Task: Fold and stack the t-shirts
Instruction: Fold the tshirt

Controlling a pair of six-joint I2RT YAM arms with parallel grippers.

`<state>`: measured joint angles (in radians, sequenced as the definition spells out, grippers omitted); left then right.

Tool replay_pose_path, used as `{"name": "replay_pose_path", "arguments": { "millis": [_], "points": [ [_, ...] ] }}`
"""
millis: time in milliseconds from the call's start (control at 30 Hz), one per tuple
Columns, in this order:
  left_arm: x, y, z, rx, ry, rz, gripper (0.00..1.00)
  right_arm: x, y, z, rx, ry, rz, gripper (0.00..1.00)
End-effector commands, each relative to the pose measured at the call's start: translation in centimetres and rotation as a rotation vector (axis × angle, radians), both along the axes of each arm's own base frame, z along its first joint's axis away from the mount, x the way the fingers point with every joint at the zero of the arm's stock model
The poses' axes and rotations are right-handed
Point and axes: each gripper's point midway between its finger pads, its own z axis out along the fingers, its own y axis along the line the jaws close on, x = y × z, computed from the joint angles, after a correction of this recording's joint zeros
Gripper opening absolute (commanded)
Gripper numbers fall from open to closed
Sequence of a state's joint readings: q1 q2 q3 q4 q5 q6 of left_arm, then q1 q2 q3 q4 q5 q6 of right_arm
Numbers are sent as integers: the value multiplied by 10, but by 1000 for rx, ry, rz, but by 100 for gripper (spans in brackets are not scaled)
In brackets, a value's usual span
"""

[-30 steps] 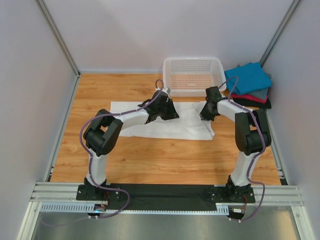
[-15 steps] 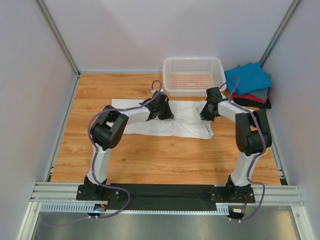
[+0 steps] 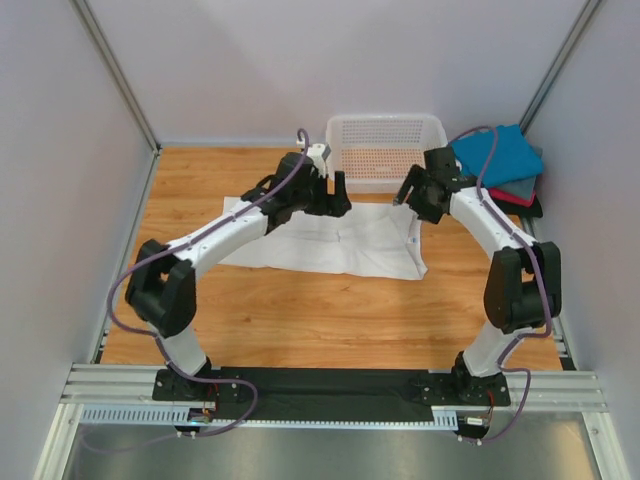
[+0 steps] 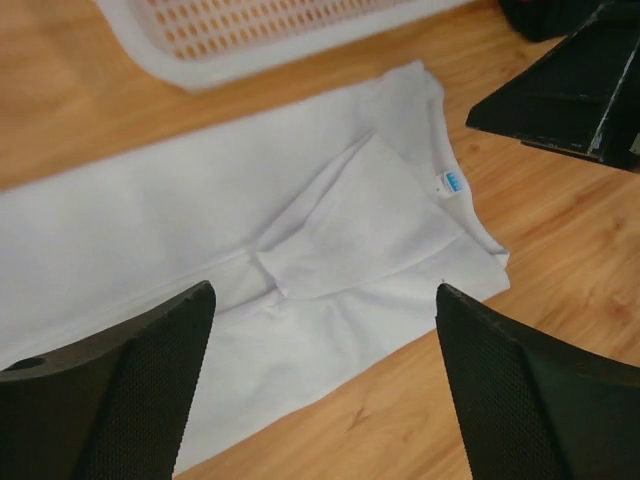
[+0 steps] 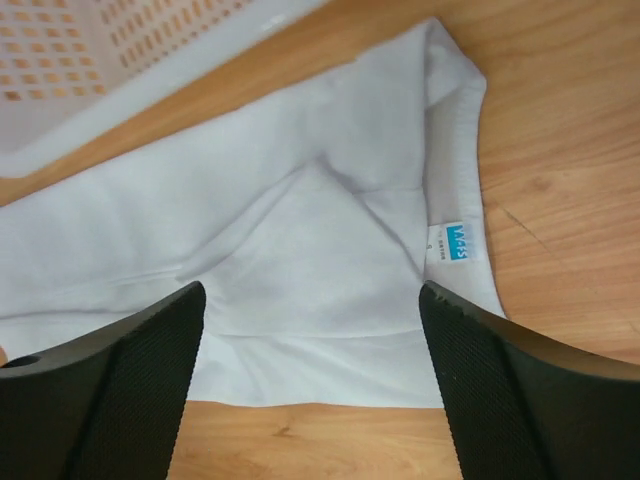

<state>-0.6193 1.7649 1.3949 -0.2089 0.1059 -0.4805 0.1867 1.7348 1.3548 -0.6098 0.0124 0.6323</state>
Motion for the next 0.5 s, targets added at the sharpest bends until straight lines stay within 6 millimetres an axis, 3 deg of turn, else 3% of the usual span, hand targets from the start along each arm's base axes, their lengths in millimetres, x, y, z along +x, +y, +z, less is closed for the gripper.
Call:
{"name": "replay_pose_path", "arguments": {
  "millis": [0,33,133,167,200,267,300,333,400,467],
  "points": [
    [10,46,49,165,-249,-89,100,-5,12,57,82,-81,-6,94],
    [11,54,51,190,-272,-113,100,-11,16,59,109,-79,-12,99],
    [22,90,52,226,-308,-143,100,-18,34,59,200,-75,-78,100],
    [25,99,49,228,-308,-135,99,-24,38,46,219,-45,-100,100],
    [34,117,38,253,-314,-116,100,-22,47,42,254,-51,-109,100],
    [38,126,19,290,-312,-160,99,-20,60,30,328,-19,-159,100],
    [42,133,-1,306,-268,-174,99,-20,68,26,338,-4,-165,100],
    [42,132,-12,309,-252,-215,98,-17,72,12,332,28,-192,100],
    [46,135,-40,333,-168,-225,94,-12,83,7,323,52,-199,100],
    [50,144,-58,370,-90,-174,91,-6,85,-14,280,94,-231,100]
  ]
}}
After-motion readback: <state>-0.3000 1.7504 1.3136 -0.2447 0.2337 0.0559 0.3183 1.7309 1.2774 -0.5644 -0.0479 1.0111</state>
